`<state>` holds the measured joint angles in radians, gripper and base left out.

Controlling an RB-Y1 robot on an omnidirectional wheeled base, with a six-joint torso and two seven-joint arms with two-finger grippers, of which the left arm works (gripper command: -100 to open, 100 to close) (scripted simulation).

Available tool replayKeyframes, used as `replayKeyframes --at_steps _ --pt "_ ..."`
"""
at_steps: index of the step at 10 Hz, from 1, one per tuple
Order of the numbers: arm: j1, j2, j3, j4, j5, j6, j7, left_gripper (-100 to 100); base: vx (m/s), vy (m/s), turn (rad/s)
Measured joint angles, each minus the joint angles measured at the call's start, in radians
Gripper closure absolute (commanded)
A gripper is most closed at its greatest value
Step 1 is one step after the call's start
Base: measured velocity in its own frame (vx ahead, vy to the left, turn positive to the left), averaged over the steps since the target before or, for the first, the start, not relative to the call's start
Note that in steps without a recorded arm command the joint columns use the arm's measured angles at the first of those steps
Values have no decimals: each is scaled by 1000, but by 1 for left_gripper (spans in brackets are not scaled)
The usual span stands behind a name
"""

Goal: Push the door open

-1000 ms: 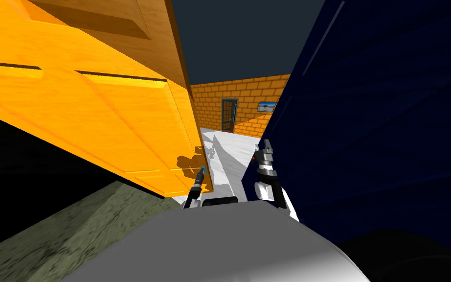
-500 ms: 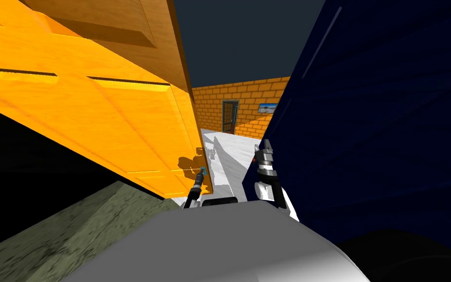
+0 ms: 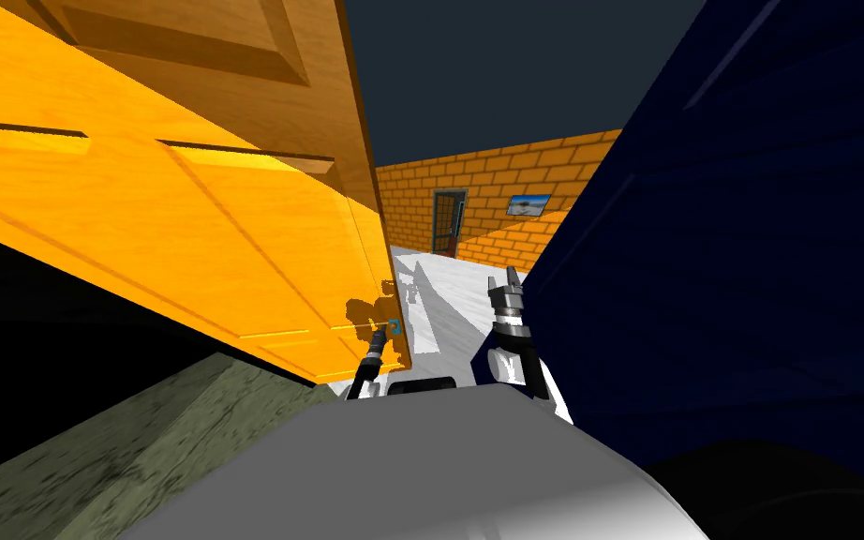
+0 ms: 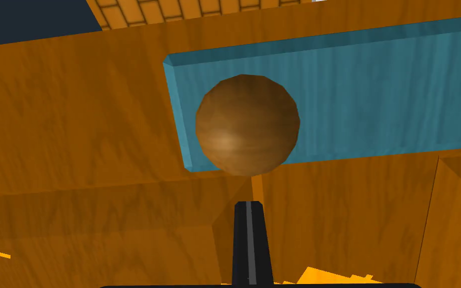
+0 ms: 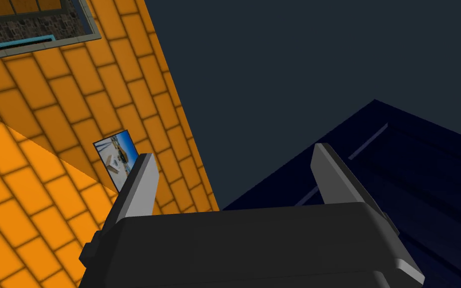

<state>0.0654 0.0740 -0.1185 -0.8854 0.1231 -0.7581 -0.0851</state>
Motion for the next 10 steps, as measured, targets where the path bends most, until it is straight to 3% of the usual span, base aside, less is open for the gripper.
replayKeyframes --at_steps 3,5,7,8,10 --pt "15 -16 -9 -20 1 9 -27 -100 -238 -43 83" --pt "30 -46 -17 -35 1 14 -41 -100 -196 -60 83" --pt "22 -88 -18 -22 3 10 -53 -100 -103 -25 30" --pt "22 -91 -19 -21 3 10 -54 -100 128 -6 -38" --pt "24 -64 -16 -20 4 4 -54 -100 172 -18 -16"
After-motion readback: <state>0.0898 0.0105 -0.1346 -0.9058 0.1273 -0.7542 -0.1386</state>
